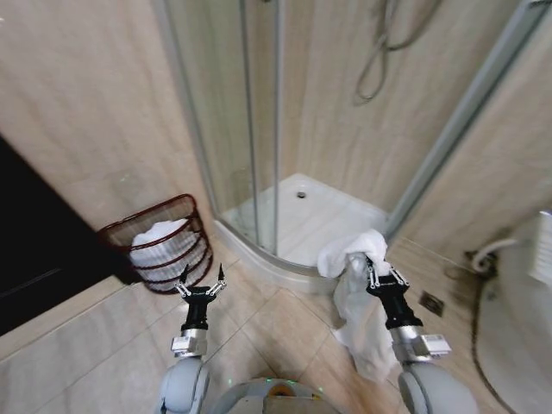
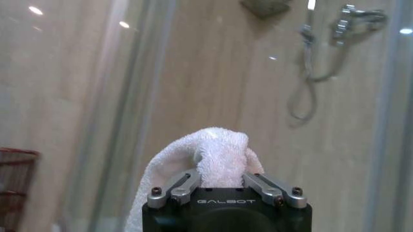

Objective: Discard the used towel into the hamper.

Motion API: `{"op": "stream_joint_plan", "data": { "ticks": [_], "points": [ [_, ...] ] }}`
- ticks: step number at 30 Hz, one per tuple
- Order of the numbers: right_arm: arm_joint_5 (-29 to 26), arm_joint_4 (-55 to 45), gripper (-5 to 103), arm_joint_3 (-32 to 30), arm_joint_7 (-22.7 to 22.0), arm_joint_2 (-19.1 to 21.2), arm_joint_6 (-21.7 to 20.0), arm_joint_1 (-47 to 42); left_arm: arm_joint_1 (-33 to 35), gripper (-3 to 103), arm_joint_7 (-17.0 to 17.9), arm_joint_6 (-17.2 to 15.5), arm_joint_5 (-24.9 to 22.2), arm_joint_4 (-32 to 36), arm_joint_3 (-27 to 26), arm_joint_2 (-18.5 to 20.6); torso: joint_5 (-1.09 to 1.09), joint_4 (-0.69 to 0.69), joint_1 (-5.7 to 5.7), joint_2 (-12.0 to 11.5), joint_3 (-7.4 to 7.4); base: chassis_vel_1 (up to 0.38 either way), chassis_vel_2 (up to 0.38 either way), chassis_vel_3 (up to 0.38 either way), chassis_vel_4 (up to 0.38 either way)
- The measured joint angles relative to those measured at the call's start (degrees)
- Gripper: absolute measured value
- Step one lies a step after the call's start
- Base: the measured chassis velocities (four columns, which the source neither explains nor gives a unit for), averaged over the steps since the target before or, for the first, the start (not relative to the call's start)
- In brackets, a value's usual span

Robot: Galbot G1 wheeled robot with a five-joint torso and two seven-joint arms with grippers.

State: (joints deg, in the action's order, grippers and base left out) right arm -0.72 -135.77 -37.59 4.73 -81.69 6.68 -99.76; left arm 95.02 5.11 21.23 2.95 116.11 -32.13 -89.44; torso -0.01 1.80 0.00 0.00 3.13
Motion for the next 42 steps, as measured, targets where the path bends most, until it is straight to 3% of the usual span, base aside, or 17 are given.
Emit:
{"op": "stream_joint_plan", "data": {
  "ticks": [32, 42],
  "points": [
    [-2.09, -3.33, 13, 0.16, 2.83, 1.53, -1.44, 2.52, -0.15, 100, -0.01, -0.87, 0.61, 0.43, 1.02, -0.22, 0.02, 0.0, 0.0, 0.0, 0.0, 0.122, 0.127, 0.123, 0.127],
    [-2.91, -2.67, 13, -0.17, 1.36, 2.37, -3.0, 5.51, -0.88, 100, 4.97, -2.9, 1.35, 1.28, 2.35, -0.2, 0.01, 0.03, 0.01, 0.55, 0.57, 0.122, 0.117, 0.115, 0.112]
  ]
}}
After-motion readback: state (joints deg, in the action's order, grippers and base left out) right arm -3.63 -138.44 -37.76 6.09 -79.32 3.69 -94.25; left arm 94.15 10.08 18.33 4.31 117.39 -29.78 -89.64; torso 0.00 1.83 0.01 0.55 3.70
